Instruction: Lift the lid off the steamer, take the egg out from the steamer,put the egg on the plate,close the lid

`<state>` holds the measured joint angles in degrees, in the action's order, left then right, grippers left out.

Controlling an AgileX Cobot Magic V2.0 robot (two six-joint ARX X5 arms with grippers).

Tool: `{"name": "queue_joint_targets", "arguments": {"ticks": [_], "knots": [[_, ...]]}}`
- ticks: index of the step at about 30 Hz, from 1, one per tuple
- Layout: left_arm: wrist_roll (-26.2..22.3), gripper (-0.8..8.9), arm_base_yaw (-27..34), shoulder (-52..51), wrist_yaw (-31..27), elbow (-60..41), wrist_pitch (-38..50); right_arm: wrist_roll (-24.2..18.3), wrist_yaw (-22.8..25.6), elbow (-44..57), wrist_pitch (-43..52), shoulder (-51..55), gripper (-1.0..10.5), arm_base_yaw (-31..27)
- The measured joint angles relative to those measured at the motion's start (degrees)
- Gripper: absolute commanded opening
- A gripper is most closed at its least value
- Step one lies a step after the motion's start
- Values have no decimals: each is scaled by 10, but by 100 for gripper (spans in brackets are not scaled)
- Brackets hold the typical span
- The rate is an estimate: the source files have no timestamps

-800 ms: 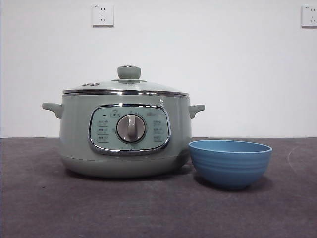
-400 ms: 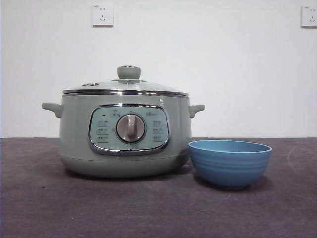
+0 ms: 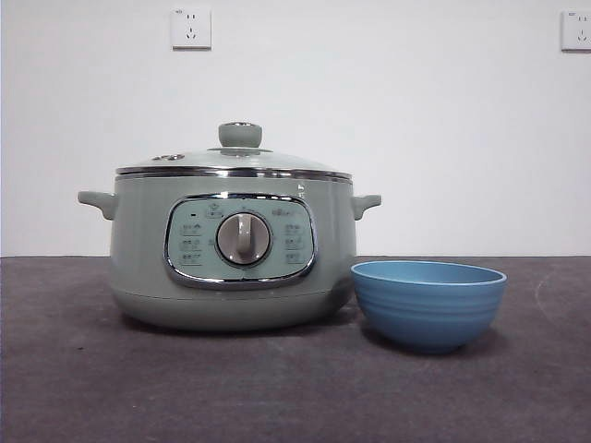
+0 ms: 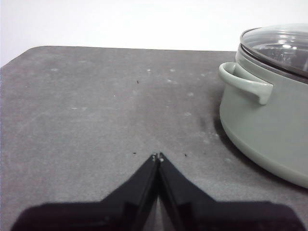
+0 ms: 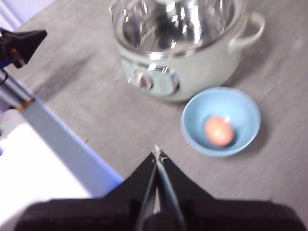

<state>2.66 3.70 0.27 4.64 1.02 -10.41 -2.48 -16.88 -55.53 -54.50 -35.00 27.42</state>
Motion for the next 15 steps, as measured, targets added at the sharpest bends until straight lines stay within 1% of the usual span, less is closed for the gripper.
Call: {"name": "queue_joint_targets", "arguments": {"ticks": [2,6,9,11,15], "knots": [[0,-4,0,0,0,0,0,-14,0,1,21,22,0,-29],[0,-4,0,0,0,0,0,-19,-11,34,89,75,0,-105],[0,-4,0,0,0,0,0,-21,-11,101,149,117,0,-158],[0,-4,0,0,0,0,0,-20,-11,159,209,150,0,-187],[0,-4,0,0,0,0,0,-16,-8,284,354,216,0,-218]]}}
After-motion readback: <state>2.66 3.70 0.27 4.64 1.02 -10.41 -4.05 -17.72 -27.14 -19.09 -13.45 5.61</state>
